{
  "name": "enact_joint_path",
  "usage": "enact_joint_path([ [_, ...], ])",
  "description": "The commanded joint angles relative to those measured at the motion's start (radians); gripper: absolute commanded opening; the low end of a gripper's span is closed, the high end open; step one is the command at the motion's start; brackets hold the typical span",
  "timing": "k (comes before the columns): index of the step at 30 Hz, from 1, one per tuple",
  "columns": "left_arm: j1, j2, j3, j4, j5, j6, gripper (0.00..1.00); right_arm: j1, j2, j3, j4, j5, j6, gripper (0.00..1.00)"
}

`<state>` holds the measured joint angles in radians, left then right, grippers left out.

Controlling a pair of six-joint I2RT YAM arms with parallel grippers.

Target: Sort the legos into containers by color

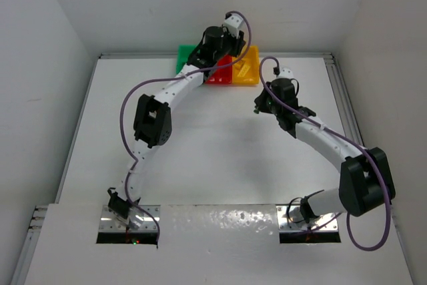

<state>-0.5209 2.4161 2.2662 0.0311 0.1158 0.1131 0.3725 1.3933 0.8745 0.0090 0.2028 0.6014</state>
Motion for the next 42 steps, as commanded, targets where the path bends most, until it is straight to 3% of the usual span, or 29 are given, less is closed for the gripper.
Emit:
enact_joint_path([
  [1, 0.025, 0.024, 0.09, 0.093, -0.042, -0.059, 0.0, -0.003, 0.006, 0.023, 0.055, -0.094, 0.014, 0.0],
  [11, 0.032, 0.118, 0.069, 0.268, 0.024, -0.101, 0.0, -0.001, -0.013, 0.04, 0.033, -0.092, -0.026, 0.0],
  [20, 0.01, 0.273, 0.168, 0.438, 0.03, -0.078, 0.0, -0.003, -0.048, 0.031, -0.043, -0.071, -0.063, 0.0],
  [30, -0.024, 0.328, 0.138, 0.472, 0.036, 0.025, 0.0, -0.004, -0.07, 0.034, -0.084, -0.042, -0.101, 0.0],
  [33, -0.024, 0.334, 0.139, 0.475, 0.018, 0.025, 0.2, -0.003, -0.068, 0.041, -0.086, -0.043, -0.109, 0.0],
  [34, -0.024, 0.334, 0.139, 0.475, 0.007, 0.022, 0.34, -0.004, -0.066, 0.046, -0.086, -0.043, -0.111, 0.0],
  [37, -0.025, 0.327, 0.138, 0.48, -0.045, 0.023, 0.53, -0.004, -0.059, 0.064, -0.089, -0.043, -0.121, 0.0],
  [42, -0.024, 0.299, 0.118, 0.48, -0.042, 0.034, 0.64, -0.003, -0.045, 0.099, -0.086, -0.055, -0.121, 0.0],
])
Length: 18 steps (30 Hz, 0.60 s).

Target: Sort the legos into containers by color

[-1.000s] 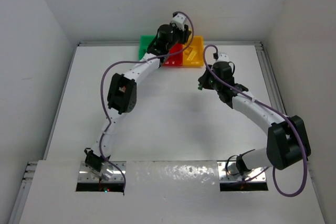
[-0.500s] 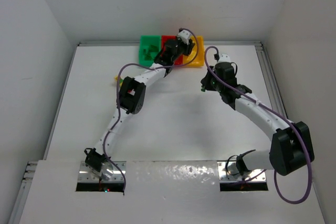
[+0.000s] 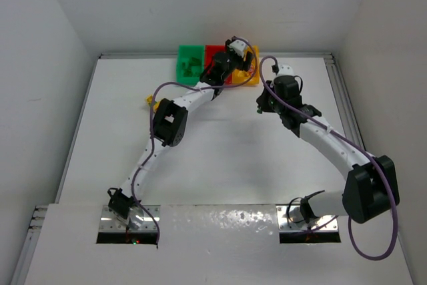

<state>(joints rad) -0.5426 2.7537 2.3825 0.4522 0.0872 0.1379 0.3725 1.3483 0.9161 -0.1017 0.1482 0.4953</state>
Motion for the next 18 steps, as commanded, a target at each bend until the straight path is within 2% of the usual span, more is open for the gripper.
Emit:
enact_joint_path([
  [1, -0.002, -0.045, -0.002, 0.06, -0.012, 0.009, 0.66, -0.003, 0.005, 0.063, 0.025, -0.004, -0.015, 0.0],
  [4, -0.003, -0.065, -0.005, 0.06, -0.032, -0.001, 0.67, -0.003, 0.003, 0.075, 0.022, -0.006, -0.014, 0.0],
  [7, 0.019, -0.133, -0.04, 0.046, -0.023, -0.032, 0.64, -0.004, 0.0, 0.104, 0.004, 0.024, -0.006, 0.0],
  [8, 0.027, -0.164, -0.06, 0.039, 0.023, -0.037, 0.61, -0.004, 0.0, 0.113, -0.007, 0.049, -0.006, 0.0],
  [9, 0.036, -0.196, -0.084, 0.016, 0.057, -0.031, 0.54, -0.004, 0.0, 0.121, -0.013, 0.071, -0.004, 0.0],
  [11, 0.062, -0.329, -0.207, -0.015, 0.185, 0.005, 0.44, -0.006, 0.008, 0.147, -0.012, 0.147, 0.006, 0.0],
  [13, 0.081, -0.482, -0.375, -0.064, 0.279, 0.103, 0.41, -0.01, 0.024, 0.188, 0.003, 0.183, 0.009, 0.0],
  [14, 0.089, -0.526, -0.409, -0.11, 0.398, 0.147, 0.41, -0.017, 0.06, 0.214, 0.019, 0.197, 0.011, 0.0],
  [15, 0.095, -0.583, -0.425, -0.256, 0.457, 0.239, 0.41, -0.018, 0.083, 0.242, 0.019, 0.221, 0.018, 0.0],
  [17, 0.113, -0.62, -0.414, -0.425, 0.579, 0.328, 0.48, -0.021, 0.136, 0.358, -0.002, 0.249, 0.055, 0.0],
  [18, 0.116, -0.638, -0.42, -0.593, 0.604, 0.45, 0.49, -0.023, 0.184, 0.392, -0.004, 0.254, 0.069, 0.0],
])
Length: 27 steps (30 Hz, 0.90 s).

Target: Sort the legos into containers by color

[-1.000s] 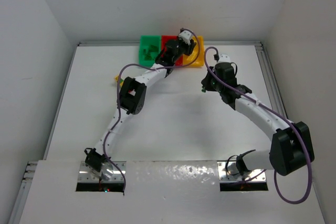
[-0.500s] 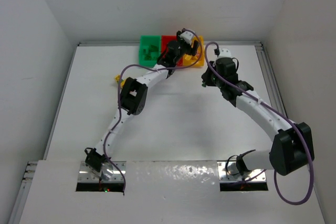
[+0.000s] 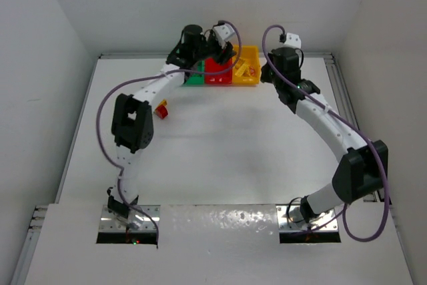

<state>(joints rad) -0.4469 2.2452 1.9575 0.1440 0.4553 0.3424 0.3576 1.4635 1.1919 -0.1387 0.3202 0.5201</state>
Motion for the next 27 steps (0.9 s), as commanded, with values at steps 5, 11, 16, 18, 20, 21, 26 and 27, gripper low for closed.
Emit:
enact_joint_path([
  [5, 0.017, -0.356, -0.296, -0.33, 0.227, 0.593, 0.56, 0.012, 0.153, 0.219, 0.1, 0.08, 0.179, 0.0],
  [11, -0.045, -0.66, -0.731, 0.09, 0.024, 0.629, 0.61, 0.122, 0.192, 0.212, 0.206, 0.177, 0.244, 0.0],
  [16, -0.119, -0.716, -0.882, 0.255, -0.108, 0.546, 0.67, 0.178, 0.187, 0.16, 0.257, 0.183, 0.424, 0.0],
  [18, -0.137, -0.713, -0.904, 0.282, -0.128, 0.514, 0.71, 0.187, 0.186, 0.143, 0.261, 0.166, 0.492, 0.0],
  [20, -0.141, -0.694, -0.901, 0.307, -0.18, 0.448, 0.72, 0.204, 0.187, 0.137, 0.269, 0.16, 0.508, 0.0],
  [21, -0.141, -0.69, -0.901, 0.325, -0.207, 0.428, 0.72, 0.213, 0.187, 0.137, 0.264, 0.161, 0.506, 0.0],
  [26, -0.139, -0.665, -0.92, 0.433, -0.359, 0.386, 0.69, 0.219, 0.175, 0.104, 0.261, 0.129, 0.564, 0.0],
  [27, -0.139, -0.664, -0.922, 0.436, -0.351, 0.385, 0.68, 0.222, 0.176, 0.1, 0.26, 0.114, 0.581, 0.0],
])
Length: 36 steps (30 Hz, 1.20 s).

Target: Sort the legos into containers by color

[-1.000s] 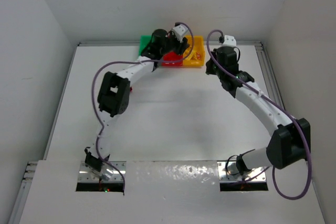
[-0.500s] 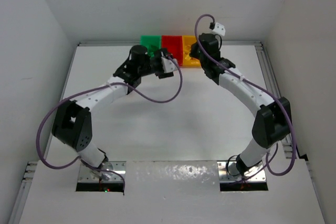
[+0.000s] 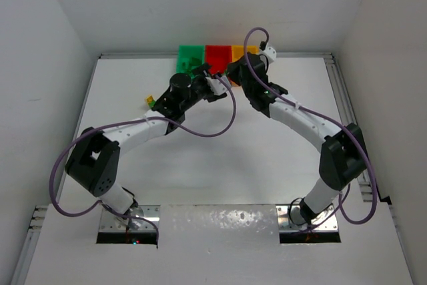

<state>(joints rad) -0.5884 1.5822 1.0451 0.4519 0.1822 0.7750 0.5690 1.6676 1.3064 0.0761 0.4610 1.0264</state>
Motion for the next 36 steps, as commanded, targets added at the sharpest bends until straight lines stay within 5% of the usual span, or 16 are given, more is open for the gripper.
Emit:
enact_joint_path([
  [1, 0.001, 0.002, -0.01, 0.126, -0.051, -0.046, 0.68, 0.014, -0.028, -0.016, 0.045, -0.031, 0.083, 0.0],
  [8, -0.007, 0.036, 0.007, 0.108, -0.003, -0.054, 0.56, 0.023, -0.023, -0.029, 0.051, -0.041, 0.104, 0.0],
  [21, -0.008, 0.085, 0.05, 0.065, -0.018, -0.066, 0.54, 0.023, -0.043, -0.047, 0.08, -0.048, 0.118, 0.0],
  [26, -0.007, 0.099, 0.061, 0.12, -0.038, -0.077, 0.43, 0.025, -0.043, -0.058, 0.079, -0.058, 0.136, 0.0],
  [31, -0.007, 0.113, 0.073, 0.166, -0.039, -0.108, 0.03, 0.025, -0.035, -0.062, 0.079, -0.082, 0.144, 0.0],
  [36, -0.007, 0.116, 0.073, 0.163, -0.032, -0.095, 0.0, 0.025, -0.037, -0.072, 0.082, -0.084, 0.139, 0.0],
])
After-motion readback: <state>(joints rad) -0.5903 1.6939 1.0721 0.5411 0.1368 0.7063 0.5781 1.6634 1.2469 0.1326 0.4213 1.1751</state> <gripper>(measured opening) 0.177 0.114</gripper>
